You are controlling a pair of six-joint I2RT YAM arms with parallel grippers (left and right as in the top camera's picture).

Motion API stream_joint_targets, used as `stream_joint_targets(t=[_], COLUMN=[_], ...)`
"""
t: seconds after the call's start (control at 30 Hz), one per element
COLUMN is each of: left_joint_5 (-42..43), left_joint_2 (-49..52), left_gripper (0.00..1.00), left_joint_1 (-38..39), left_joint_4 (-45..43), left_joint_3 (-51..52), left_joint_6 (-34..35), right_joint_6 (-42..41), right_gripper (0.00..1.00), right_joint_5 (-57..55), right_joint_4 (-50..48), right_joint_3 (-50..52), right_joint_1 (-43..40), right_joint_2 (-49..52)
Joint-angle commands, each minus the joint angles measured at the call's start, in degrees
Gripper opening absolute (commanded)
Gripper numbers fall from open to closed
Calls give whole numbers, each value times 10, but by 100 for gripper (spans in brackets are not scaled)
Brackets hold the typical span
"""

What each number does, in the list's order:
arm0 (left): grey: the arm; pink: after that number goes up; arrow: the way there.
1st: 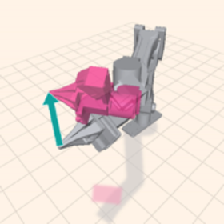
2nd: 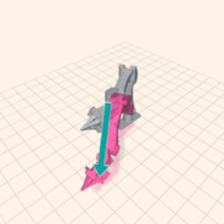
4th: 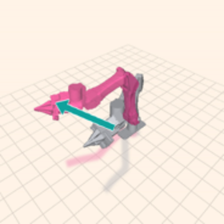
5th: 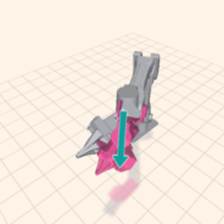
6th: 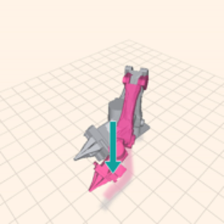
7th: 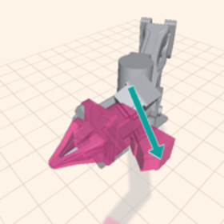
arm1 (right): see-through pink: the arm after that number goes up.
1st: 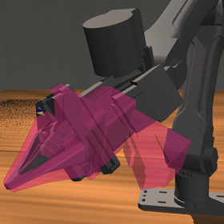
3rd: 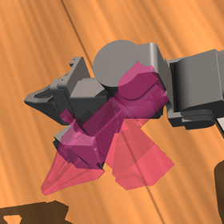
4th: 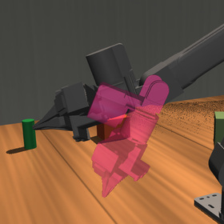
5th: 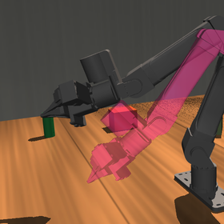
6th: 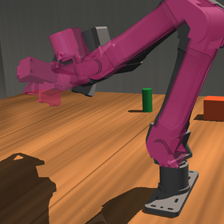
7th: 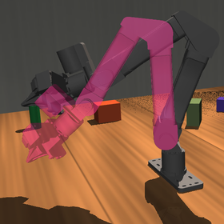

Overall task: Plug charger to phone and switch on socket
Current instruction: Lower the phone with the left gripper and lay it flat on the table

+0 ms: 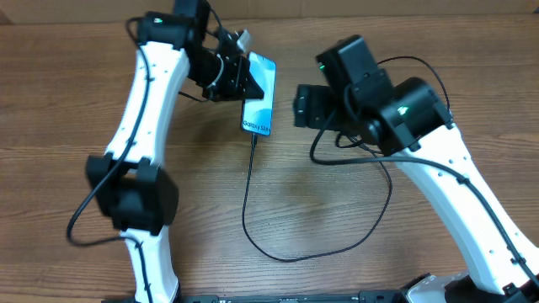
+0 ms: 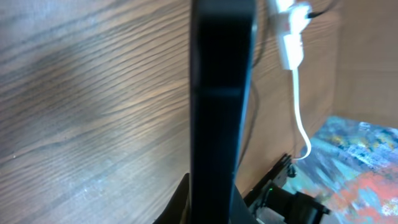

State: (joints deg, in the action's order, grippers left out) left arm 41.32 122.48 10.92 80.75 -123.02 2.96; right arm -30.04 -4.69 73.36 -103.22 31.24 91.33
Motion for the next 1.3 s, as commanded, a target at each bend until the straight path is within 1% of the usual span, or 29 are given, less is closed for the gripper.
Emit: stream_joint_targets(t=[0.0,0.2,0.4,0.57,0.63,0.73,0.93,1.13,1.23,1.27], left_joint_5=[4,18,19,12,-8,-32,-28,-30,-34,-55], left_joint_2=[59,130,165,170,170,170,170,170,170,170], left_gripper=[4,4,4,4,4,4,4,4,4,4], left_joint_1=[10,13,13,13,13,14,22,34,36,36], left_joint_4=[-6,-33,-67,-96,-101,-98,-72,-77,-98,-110], left_joint_3=[2,2,2,3,3,8,25,46,57,63], left_joint_6=[-23,-30,-39,-38,-37,-23,-21,-14,1,26], right_joint_6=[-2,-2,-2,-2,-2,-2,-2,-2,-2,-2], right_gripper=[87,87,87,87,88,87,87,87,87,87], right_joint_5=[3,3,3,3,3,3,3,3,3,3], right_joint_4=[16,28,22,18,18,18,14,7,7,7], right_joint_3=[-11,-11,-10,-10,-10,-10,-10,-10,-10,-10], right_joint_1=[-32,-58,-59,-59,-59,-59,-59,-59,-59,-59], right_joint_2=[-9,-9,-9,-9,-8,-8,-8,-8,-8,-8])
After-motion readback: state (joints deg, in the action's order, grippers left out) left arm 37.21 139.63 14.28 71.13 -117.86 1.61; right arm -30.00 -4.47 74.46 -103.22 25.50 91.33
